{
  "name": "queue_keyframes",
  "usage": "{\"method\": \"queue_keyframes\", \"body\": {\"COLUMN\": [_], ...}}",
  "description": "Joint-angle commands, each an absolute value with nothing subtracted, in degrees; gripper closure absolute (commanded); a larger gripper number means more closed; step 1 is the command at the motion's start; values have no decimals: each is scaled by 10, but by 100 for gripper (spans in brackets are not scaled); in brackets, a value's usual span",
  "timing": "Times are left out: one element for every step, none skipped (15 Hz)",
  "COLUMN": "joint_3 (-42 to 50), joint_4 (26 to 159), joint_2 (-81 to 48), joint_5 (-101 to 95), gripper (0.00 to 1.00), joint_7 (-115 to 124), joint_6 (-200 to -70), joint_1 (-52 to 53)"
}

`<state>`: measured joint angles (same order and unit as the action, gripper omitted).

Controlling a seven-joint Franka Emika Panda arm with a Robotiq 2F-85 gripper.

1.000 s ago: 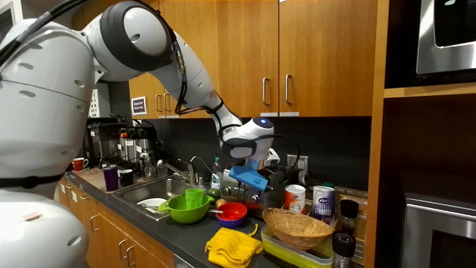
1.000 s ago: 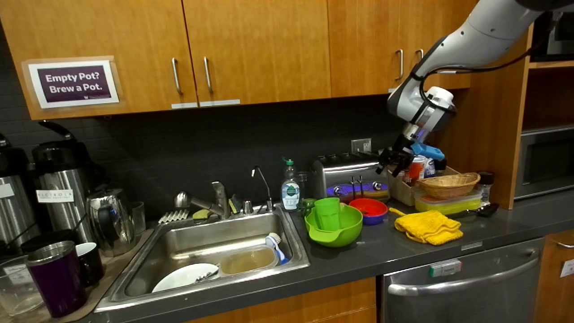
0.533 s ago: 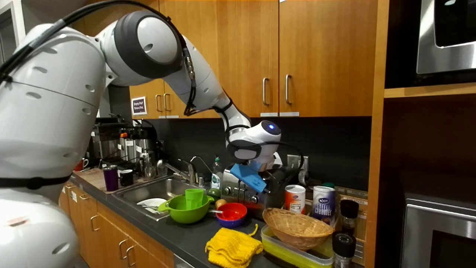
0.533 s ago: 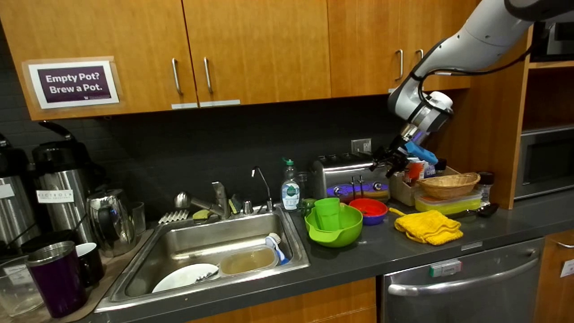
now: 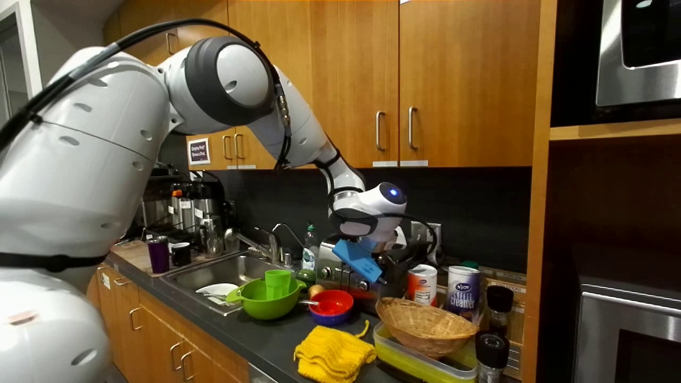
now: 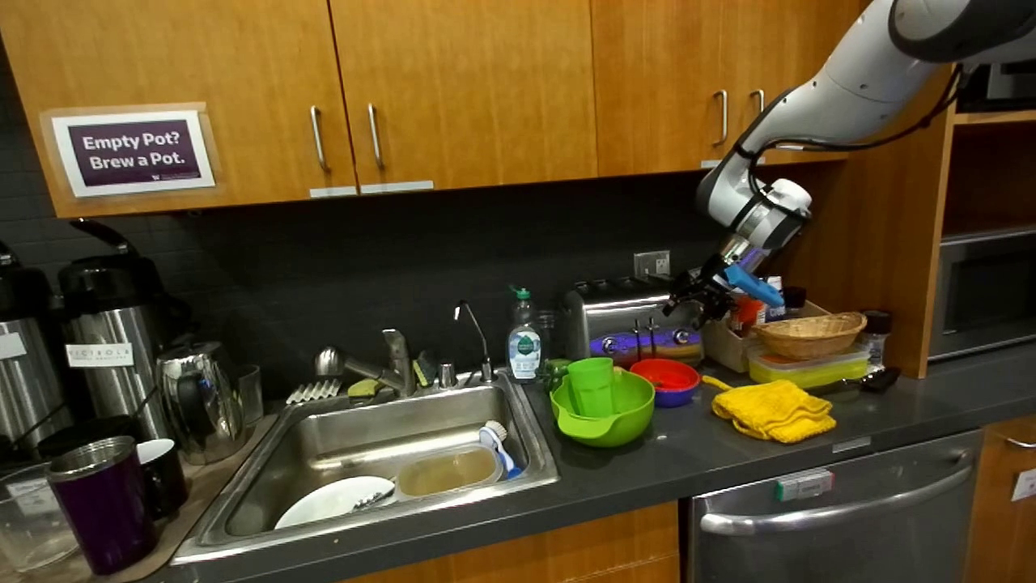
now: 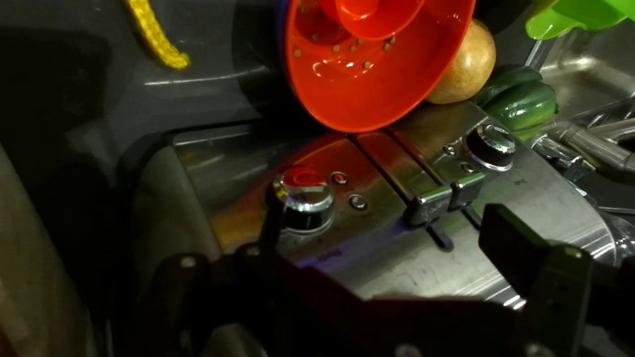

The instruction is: Turn the knob to the right

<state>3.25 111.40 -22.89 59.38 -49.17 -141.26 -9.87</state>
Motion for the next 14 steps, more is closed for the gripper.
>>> {"method": "queue_keyframes", "body": {"joint_3": [24, 25, 25, 25, 25, 24, 24, 23, 23, 24, 23, 23, 24, 23], "joint_4": [1092, 1089, 1086, 1083, 1081, 1078, 1076, 1073, 1071, 1071, 1069, 1068, 1068, 1067], "joint_2": [-246, -248, -252, -254, -257, -260, -263, -266, -268, -269, -271, -273, -273, -275], "joint_5": [598, 595, 594, 593, 595, 597, 598, 600, 601, 601, 603, 603, 602, 603], "gripper": [0, 0, 0, 0, 0, 0, 0, 0, 0, 0, 0, 0, 0, 0], "joint_7": [-480, -476, -476, -473, -474, -475, -475, -477, -477, -476, -477, -477, -476, -477], "joint_6": [-1401, -1400, -1400, -1399, -1399, -1398, -1398, -1394, -1392, -1388, -1386, -1383, -1381, -1380], "joint_1": [-110, -111, -112, -113, -115, -117, -118, -121, -122, -124, -126, -127, -128, -129]}}
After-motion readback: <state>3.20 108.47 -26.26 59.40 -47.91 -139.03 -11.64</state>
